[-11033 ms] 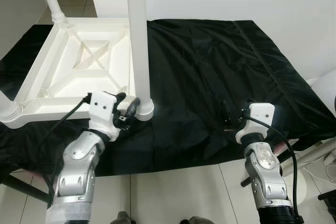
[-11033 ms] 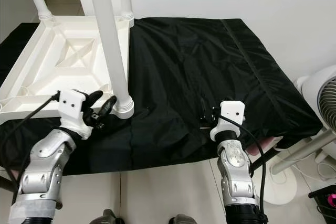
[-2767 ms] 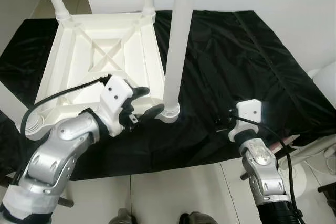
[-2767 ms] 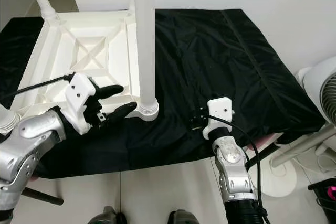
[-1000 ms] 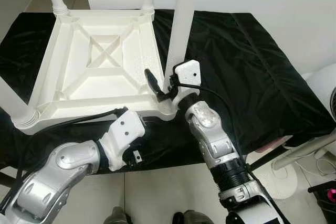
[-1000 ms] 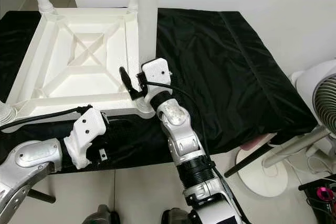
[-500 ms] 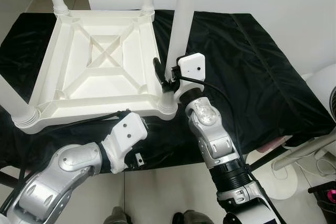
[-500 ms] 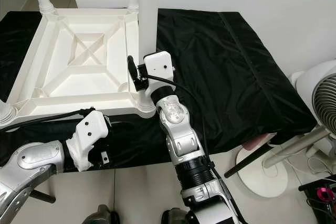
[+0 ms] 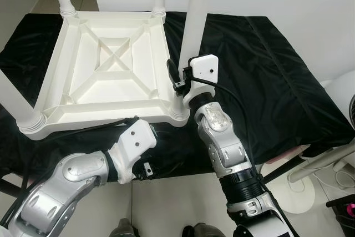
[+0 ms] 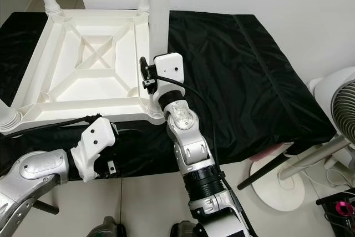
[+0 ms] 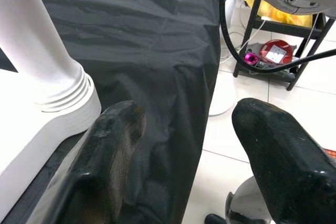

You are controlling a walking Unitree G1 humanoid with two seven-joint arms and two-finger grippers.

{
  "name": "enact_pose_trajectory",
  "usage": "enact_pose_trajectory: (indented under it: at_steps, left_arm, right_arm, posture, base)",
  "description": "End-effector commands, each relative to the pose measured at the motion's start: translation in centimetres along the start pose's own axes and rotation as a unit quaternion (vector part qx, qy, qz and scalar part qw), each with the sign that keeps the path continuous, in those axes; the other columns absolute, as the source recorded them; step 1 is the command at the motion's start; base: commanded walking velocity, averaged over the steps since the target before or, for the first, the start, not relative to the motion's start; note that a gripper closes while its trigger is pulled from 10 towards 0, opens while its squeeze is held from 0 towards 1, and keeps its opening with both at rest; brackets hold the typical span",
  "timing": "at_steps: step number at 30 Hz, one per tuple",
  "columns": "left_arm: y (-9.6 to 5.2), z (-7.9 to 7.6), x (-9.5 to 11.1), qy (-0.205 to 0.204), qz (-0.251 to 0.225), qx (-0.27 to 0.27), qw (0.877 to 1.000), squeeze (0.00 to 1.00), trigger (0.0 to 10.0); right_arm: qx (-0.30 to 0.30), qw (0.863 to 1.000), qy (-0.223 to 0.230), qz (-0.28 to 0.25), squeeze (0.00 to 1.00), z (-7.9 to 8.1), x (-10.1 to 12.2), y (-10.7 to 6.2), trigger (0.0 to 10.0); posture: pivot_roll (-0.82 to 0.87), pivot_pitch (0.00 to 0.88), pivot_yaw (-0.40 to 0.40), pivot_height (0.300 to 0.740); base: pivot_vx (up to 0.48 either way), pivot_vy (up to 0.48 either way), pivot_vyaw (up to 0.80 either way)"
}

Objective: Building children table

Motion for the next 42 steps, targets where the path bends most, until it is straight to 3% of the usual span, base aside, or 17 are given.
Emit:
enact_pose_trajectory:
  at_steps: [1,6,10,14,17,19,22,25,28,31,32,34,36,37,38,40,42]
  left_arm:
    - [0.2,-0.4,0.1,0.000,-0.002,-0.008,1.000,0.00,10.0]
    - [0.4,-0.5,0.1,0.002,-0.003,-0.011,1.000,0.00,10.0]
    - [0.9,-0.6,0.4,0.009,-0.007,-0.013,1.000,0.00,10.0]
    - [1.6,-0.2,0.7,0.012,-0.017,-0.001,1.000,0.00,10.0]
    - [1.6,-0.2,0.7,0.012,-0.017,-0.001,1.000,0.00,10.0]
    - [2.3,0.3,1.5,0.010,-0.035,0.013,0.999,0.00,10.0]
    - [2.3,0.3,1.5,0.010,-0.035,0.013,0.999,0.00,10.0]
    - [3.5,0.5,2.7,0.005,-0.061,0.023,0.998,0.00,10.0]
    - [3.8,0.3,2.9,0.003,-0.067,0.021,0.998,0.00,10.0]
    - [4.5,0.1,3.4,-0.003,-0.078,0.022,0.997,0.00,10.0]
    - [4.5,0.1,3.4,-0.003,-0.078,0.022,0.997,0.00,10.0]
    - [4.7,0.2,3.5,-0.003,-0.081,0.023,0.996,0.00,10.0]
    - [5.1,0.2,3.8,-0.006,-0.087,0.023,0.996,0.00,10.0]
    - [5.1,0.2,3.8,-0.006,-0.087,0.023,0.996,0.00,10.0]
    - [5.3,0.2,3.9,-0.007,-0.089,0.023,0.996,0.00,10.0]
    - [5.3,0.2,3.9,-0.007,-0.089,0.023,0.996,0.00,10.0]
    - [5.7,0.3,4.0,-0.006,-0.091,0.025,0.995,0.00,10.0]
  right_arm:
    - [-0.012,1.000,0.015,0.012,0.00,-0.1,-0.4,0.0,10.0]
    - [-0.020,0.999,0.026,0.020,0.00,-0.3,-0.6,-0.1,10.0]
    - [-0.032,0.996,0.077,0.034,0.00,-0.6,-1.0,-0.2,10.0]
    - [-0.053,0.981,0.180,0.053,0.00,-1.2,-1.7,-0.5,10.0]
    - [-0.053,0.981,0.180,0.053,0.00,-1.2,-1.7,-0.5,10.0]
    - [-0.068,0.960,0.267,0.057,0.00,-1.9,-1.9,-0.6,10.0]
    - [-0.068,0.960,0.267,0.057,0.00,-1.9,-1.9,-0.6,10.0]
    - [-0.095,0.912,0.395,0.061,0.00,-3.6,-2.7,-1.2,10.0]
    - [-0.105,0.896,0.426,0.060,0.00,-4.4,-3.1,-1.5,10.0]
    - [-0.122,0.840,0.527,0.049,0.00,-5.9,-3.9,-2.3,10.0]
    - [-0.122,0.840,0.527,0.049,0.00,-5.9,-3.9,-2.3,10.0]
    - [-0.121,0.819,0.559,0.044,0.00,-6.2,-4.2,-2.6,10.0]
    - [-0.121,0.769,0.627,0.026,0.00,-7.0,-4.9,-3.4,10.0]
    - [-0.121,0.769,0.627,0.026,0.00,-7.0,-4.9,-3.4,10.0]
    - [-0.125,0.753,0.646,0.022,0.00,-7.4,-5.5,-3.8,10.0]
    - [-0.125,0.753,0.646,0.022,0.00,-7.4,-5.5,-3.8,10.0]
    - [-0.144,0.726,0.672,0.024,0.00,-8.5,-7.4,-4.8,10.0]
  posture:
    - [-0.03,0.047,-0.042,0.740]
    - [-0.03,0.051,-0.041,0.740]
    - [-0.03,0.057,-0.043,0.740]
    - [-0.03,0.057,-0.043,0.740]
    - [-0.03,0.057,-0.043,0.740]
    - [-0.05,0.070,-0.033,0.740]
    - [-0.05,0.070,-0.033,0.740]
    - [-0.05,0.070,-0.027,0.740]
    - [-0.06,0.070,-0.024,0.740]
    - [-0.06,0.069,-0.021,0.740]
    - [-0.06,0.069,-0.021,0.740]
    - [-0.06,0.070,-0.019,0.740]
    - [-0.06,0.076,-0.016,0.740]
    - [-0.06,0.076,-0.016,0.740]
    - [-0.06,0.076,-0.016,0.740]
    - [-0.06,0.076,-0.016,0.740]
    - [-0.06,0.078,-0.010,0.740]
  base:
    - [0.000,0.000,0.00]
    - [0.000,0.000,0.00]
    - [0.000,0.000,0.00]
    - [0.000,0.000,0.00]
    - [0.000,0.000,0.00]
    - [0.000,0.000,0.00]
    - [0.000,0.000,0.00]
    - [0.000,0.000,0.00]
    - [0.000,0.000,0.00]
    - [0.000,0.000,0.00]
    - [0.000,0.000,0.00]
    - [0.000,0.000,0.00]
    - [0.000,0.000,0.00]
    - [0.000,0.000,0.00]
    - [0.000,0.000,0.00]
    - [0.000,0.000,0.00]
    - [0.000,0.000,0.00]
Point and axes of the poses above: a point about 5 cm out from each wrist's last joint towards the gripper, its own y axis pointing out of the wrist towards the gripper, its own x axis along the axis of the wrist's last joint, z = x × y, the point moved 6 cm from there along y, pointing out of the wrist towards the gripper
